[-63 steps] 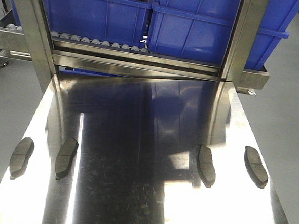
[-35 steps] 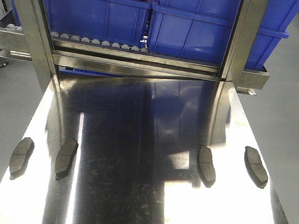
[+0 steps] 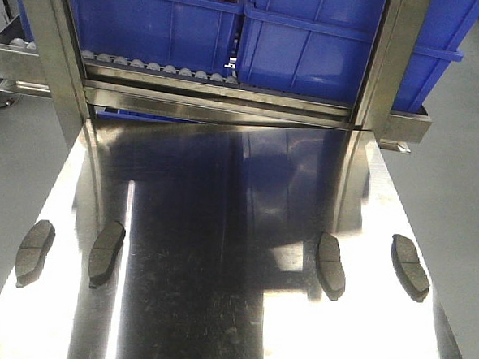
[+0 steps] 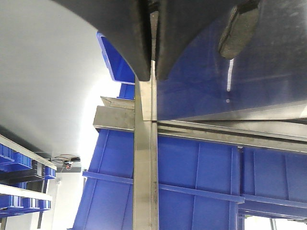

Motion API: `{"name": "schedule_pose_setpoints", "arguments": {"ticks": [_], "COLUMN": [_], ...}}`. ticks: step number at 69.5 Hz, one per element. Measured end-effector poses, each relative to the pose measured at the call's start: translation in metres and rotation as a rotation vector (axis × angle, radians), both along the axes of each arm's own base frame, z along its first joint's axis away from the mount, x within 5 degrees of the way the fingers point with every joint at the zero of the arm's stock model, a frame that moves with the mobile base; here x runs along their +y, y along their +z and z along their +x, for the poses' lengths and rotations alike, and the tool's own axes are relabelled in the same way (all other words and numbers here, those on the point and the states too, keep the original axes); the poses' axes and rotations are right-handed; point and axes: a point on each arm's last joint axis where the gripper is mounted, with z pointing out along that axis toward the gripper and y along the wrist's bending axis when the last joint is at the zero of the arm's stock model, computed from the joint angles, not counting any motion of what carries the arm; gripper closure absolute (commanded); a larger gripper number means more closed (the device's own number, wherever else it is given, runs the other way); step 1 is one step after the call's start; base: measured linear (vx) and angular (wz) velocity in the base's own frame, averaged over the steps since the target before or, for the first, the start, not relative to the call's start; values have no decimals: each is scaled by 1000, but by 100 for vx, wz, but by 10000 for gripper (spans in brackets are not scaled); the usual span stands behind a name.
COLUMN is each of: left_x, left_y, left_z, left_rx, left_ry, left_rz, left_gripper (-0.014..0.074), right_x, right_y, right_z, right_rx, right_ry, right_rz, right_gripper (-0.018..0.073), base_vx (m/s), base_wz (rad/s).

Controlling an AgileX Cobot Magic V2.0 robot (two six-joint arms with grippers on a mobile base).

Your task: Move and align brake pads A on conveyor

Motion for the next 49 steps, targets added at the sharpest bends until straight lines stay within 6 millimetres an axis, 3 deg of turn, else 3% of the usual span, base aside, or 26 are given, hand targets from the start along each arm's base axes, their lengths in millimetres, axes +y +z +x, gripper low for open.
{"name": "schedule_pose_setpoints", "arguments": {"ticks": [40,49], "left_x": [0,0], "left_y": [3,25], "left_z": [0,-2], "left_rx": [-33,-88], "left_ry": [1,2], "left_rz": [1,-17], "left_gripper": [603,603], "right_x": [0,0], "right_y": [0,0], "right_z": [0,0], "right_rx": [0,0], "right_ry": [0,0], "right_rz": [0,0], "right_gripper": [553,553], "base_vx": [0,0], "base_wz": [0,0]}}
